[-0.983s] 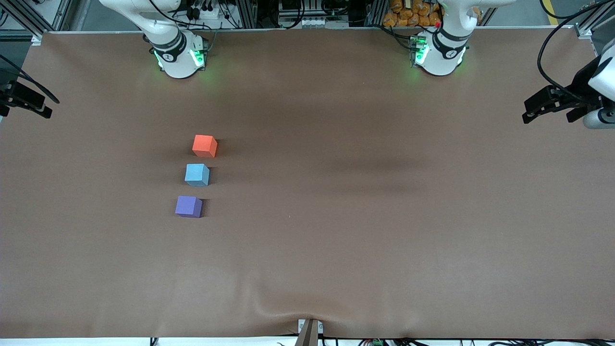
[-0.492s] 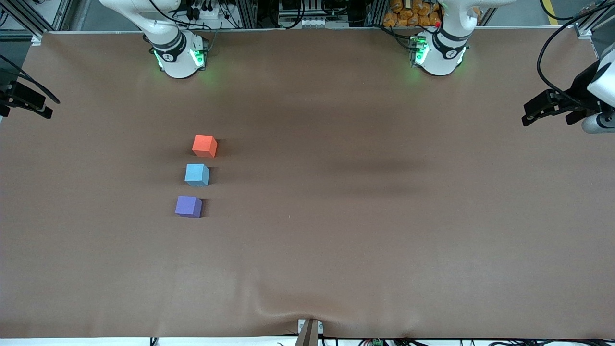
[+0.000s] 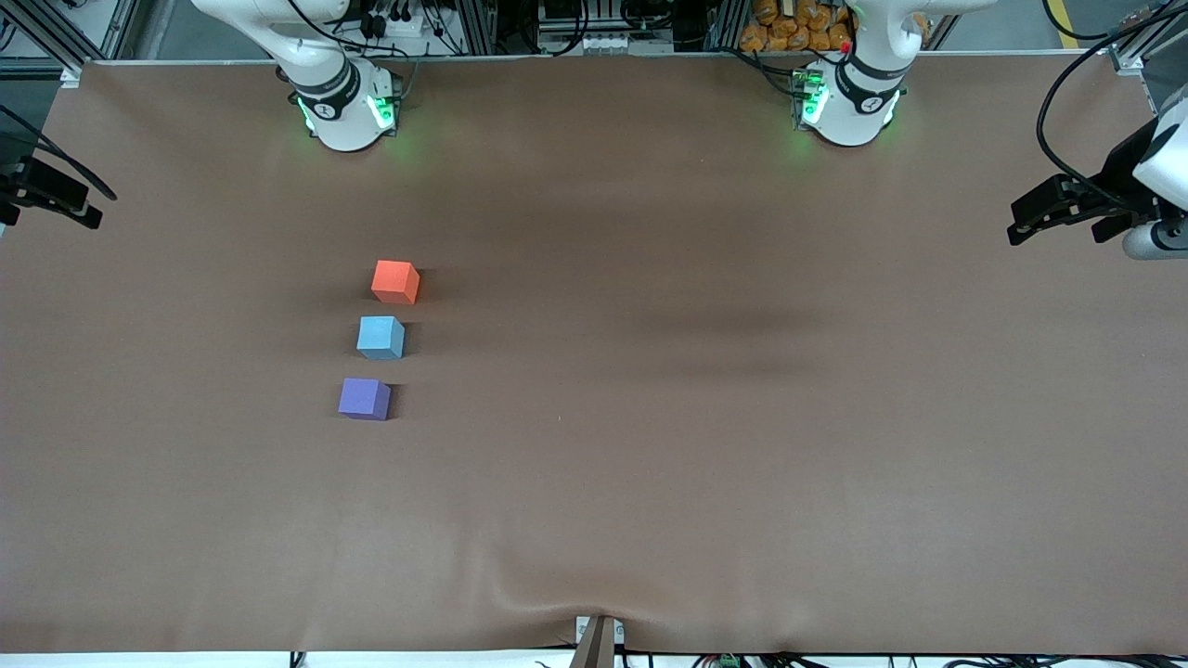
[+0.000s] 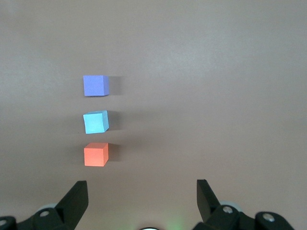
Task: Place blue block between orange and purple blocks
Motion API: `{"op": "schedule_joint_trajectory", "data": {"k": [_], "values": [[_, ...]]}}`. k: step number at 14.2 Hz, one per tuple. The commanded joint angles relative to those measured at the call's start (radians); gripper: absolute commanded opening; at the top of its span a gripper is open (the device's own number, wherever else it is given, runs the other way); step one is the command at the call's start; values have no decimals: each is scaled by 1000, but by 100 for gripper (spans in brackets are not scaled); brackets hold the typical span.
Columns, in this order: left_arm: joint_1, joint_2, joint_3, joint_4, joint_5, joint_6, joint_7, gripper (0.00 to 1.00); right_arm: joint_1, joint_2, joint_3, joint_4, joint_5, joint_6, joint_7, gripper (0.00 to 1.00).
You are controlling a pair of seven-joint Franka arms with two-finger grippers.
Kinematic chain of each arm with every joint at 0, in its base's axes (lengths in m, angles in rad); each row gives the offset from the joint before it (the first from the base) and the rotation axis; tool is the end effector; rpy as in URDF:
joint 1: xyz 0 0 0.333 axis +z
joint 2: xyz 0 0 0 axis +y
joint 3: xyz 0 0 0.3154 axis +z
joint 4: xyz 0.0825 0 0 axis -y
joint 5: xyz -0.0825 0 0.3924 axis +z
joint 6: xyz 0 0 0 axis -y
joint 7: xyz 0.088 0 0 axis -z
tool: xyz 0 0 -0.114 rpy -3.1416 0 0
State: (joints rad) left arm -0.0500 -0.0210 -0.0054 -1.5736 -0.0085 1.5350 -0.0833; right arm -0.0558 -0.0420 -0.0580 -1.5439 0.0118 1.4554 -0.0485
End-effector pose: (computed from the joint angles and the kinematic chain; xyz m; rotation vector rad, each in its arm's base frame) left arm 0.5518 -0.0316 0.6242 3.1340 0.0434 -0.0284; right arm 0.5342 -0.0603 0.6429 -3.1213 0.1001 0.0707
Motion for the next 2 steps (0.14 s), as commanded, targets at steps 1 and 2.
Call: {"op": "schedule_joint_trajectory", "data": {"k": [1,2], "values": [[-2,13,-1,21,24,-3,-6,100,-4,13,7,24,-7,-13,6,100],[-1,13,-1,21,22,-3,-9,100,-4,13,7,25,-7,-13,6,100]]}}
